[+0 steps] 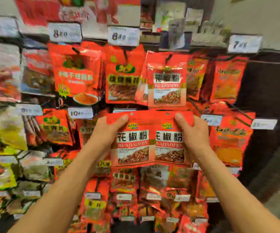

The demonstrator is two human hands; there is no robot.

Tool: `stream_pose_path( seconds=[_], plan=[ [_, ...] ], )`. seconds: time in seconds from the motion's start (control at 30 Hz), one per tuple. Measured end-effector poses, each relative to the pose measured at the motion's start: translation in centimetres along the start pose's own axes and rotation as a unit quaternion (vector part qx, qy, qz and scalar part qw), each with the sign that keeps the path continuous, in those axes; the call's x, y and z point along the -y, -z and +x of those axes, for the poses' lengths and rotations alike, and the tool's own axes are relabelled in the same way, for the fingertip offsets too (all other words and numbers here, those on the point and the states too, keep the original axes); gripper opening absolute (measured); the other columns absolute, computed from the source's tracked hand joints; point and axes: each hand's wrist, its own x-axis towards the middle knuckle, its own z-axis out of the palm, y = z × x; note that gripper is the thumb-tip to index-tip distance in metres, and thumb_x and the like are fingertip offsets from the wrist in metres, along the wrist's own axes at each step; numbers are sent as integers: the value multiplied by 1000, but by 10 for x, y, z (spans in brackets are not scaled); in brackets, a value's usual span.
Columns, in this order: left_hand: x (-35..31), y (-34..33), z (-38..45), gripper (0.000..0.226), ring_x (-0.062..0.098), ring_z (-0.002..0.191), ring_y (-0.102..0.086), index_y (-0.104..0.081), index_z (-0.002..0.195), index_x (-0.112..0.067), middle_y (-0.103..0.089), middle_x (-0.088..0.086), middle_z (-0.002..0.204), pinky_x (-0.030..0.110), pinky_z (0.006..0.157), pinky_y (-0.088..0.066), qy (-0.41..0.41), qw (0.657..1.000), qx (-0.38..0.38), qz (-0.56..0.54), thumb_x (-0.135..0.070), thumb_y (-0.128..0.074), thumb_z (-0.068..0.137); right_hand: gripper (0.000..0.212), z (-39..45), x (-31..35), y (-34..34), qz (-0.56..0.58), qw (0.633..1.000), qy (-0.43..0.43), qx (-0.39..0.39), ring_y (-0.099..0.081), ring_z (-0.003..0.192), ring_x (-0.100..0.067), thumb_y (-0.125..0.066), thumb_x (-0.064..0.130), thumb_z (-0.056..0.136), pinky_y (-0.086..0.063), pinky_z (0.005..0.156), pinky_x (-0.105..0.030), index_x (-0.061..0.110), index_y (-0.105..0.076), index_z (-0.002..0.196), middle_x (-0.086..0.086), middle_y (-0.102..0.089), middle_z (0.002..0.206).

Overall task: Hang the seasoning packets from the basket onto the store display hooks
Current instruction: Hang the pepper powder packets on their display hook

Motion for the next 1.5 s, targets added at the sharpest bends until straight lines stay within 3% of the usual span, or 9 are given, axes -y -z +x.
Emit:
stream_pose_path(
  seconds=[0.2, 0.37, 0.47, 0.6, 0.77, 0.93, 1.1, 1.3, 1.5],
  plan=[
    [-66, -45, 37, 15, 15, 75, -76, -81, 82, -26, -79, 1, 86, 29, 63, -58, -93, 996, 10, 7, -23, -71, 92, 18, 71, 60, 5, 57, 998, 26, -26, -67, 69, -12, -73, 38, 83, -57, 72, -37, 32, -77, 67, 10, -74, 70],
    [-84, -68, 59, 14, 15, 80, -76, -77, 84, -22, -80, -3, 87, 35, 75, -58, -130, 990, -32, 55, -32, -72, 92, 27, 120, 81, -6, 62, 998, 6, -24, -73, 81, -30, -71, 44, 73, -58, 84, -54, 19, -72, 65, -3, -76, 79],
    [-93, -76, 70, 23, 19, 84, -77, -73, 99, -17, -80, 0, 92, 43, 83, -60, -124, 989, -44, 74, -38, -72, 89, 20, 141, 87, -11, 59, 998, -13, -22, -74, 79, -34, -70, 44, 70, -57, 80, -60, 26, -71, 60, -4, -75, 74],
    [-98, -84, 81, 19, 18, 80, -77, -73, 95, -17, -80, -1, 87, 40, 79, -60, -126, 988, -45, 81, -36, -70, 92, 14, 152, 93, -20, 23, 999, 3, -28, -73, 76, -32, -64, 44, 71, -59, 76, -54, 40, -70, 59, -1, -74, 68],
    [-101, -91, 90, 18, 18, 80, -77, -72, 96, -18, -80, -1, 88, 36, 74, -60, -128, 988, -37, 82, -35, -68, 94, 33, 157, 92, -25, -5, 998, 12, -63, -69, 69, -28, -65, 35, 80, -55, 69, -44, 19, -60, 52, -3, -71, 64],
    [-105, -93, 95, 19, 16, 76, -77, -70, 99, -21, -80, -3, 86, 27, 58, -58, -120, 989, -29, 77, -39, -69, 93, 40, 163, 88, -24, -37, 995, 35, -87, -53, 53, -14, -65, 26, 86, -38, 53, -29, 17, -54, 48, 9, -58, 51],
    [-105, -94, 99, 17, 10, 65, -75, -69, 95, -24, -78, -9, 76, 18, 45, -53, -110, 991, -40, 69, -40, -71, 91, 42, 170, 87, -22, -58, 996, 19, -64, -55, 56, -19, -66, 26, 87, -40, 55, -29, 18, -52, 49, 4, -58, 54],
    [-100, -97, 106, 16, 16, 74, -77, -71, 96, -20, -79, -3, 84, 31, 66, -57, -109, 992, -41, 54, -36, -71, 92, 39, 179, 87, -21, -122, 992, -17, -30, -69, 75, -28, -68, 45, 92, -56, 71, -42, 18, -60, 65, -4, -71, 77],
    [-108, -127, 111, 18, 24, 76, -77, -69, 94, -17, -79, 5, 84, 40, 68, -63, -108, 993, -28, 30, -35, -72, 91, 29, 173, 68, 4, 10, 1000, 10, -27, -60, 80, -10, -55, 46, 99, -44, 66, -30, 21, -69, 96, 11, -66, 90]
  ],
)
